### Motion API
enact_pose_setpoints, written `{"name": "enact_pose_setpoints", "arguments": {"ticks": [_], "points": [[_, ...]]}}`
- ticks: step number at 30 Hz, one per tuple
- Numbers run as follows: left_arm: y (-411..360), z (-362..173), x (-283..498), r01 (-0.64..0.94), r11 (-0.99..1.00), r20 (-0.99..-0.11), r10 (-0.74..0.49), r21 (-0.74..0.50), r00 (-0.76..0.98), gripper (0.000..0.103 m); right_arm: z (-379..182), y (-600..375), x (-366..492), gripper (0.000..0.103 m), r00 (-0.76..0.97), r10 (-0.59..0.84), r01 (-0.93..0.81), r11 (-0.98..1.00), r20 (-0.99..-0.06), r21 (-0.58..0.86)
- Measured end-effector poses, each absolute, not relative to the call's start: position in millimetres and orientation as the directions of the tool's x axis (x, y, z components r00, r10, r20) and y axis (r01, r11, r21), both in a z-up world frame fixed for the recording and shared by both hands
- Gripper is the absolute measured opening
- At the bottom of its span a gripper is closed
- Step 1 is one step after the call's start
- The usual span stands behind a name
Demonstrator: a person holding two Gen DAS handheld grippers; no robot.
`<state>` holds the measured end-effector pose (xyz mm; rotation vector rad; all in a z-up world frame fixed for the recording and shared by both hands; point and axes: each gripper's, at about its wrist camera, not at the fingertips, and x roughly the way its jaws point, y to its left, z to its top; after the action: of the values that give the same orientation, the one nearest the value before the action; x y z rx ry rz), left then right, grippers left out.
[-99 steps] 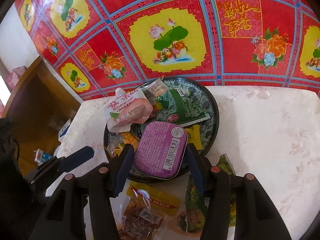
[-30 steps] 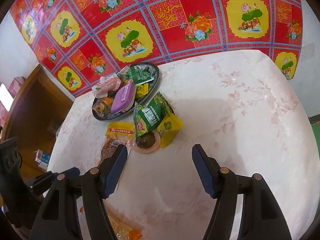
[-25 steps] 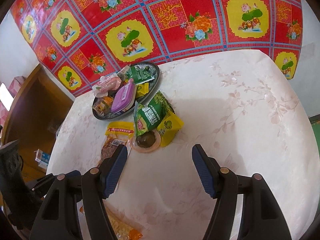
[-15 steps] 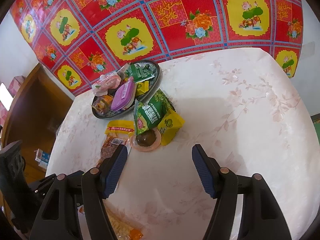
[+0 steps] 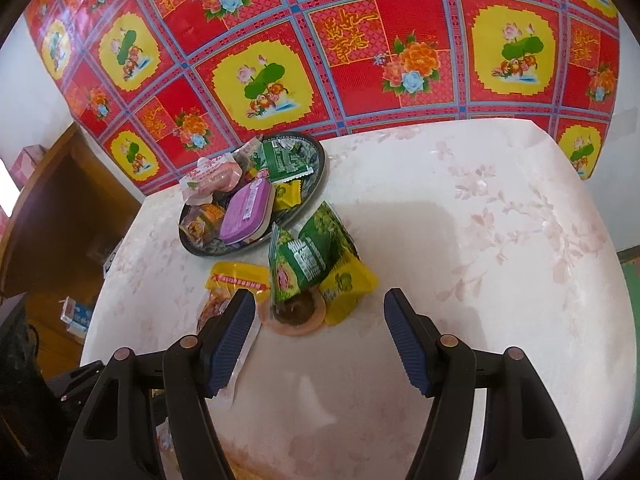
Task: Organize snacks
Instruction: 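Grasp the yellow jelly cup with the left gripper while the right gripper grasps a yellow candy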
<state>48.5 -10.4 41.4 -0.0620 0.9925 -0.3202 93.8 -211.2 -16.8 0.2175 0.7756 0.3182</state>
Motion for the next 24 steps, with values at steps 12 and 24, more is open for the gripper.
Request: {"name": "enact_pose_setpoints", "arguments": {"ticks": [12, 24], "points": [[4.5, 41.7, 54.4, 0.187, 0.96, -0.811, -0.278, -0.21, 0.515, 0.043, -29.8, -219.2, 107.9, 0.03, 0.667, 0.356, -0.135, 0.921, -0.654, 0.364], [8.0, 42.6, 55.2, 0.168, 0.961, -0.808, -0.275, -0.219, 0.52, 0.043, -26.4, -219.5, 99.6, 0.018, 0.698, 0.341, -0.149, 0.929, -0.63, 0.339]]}}
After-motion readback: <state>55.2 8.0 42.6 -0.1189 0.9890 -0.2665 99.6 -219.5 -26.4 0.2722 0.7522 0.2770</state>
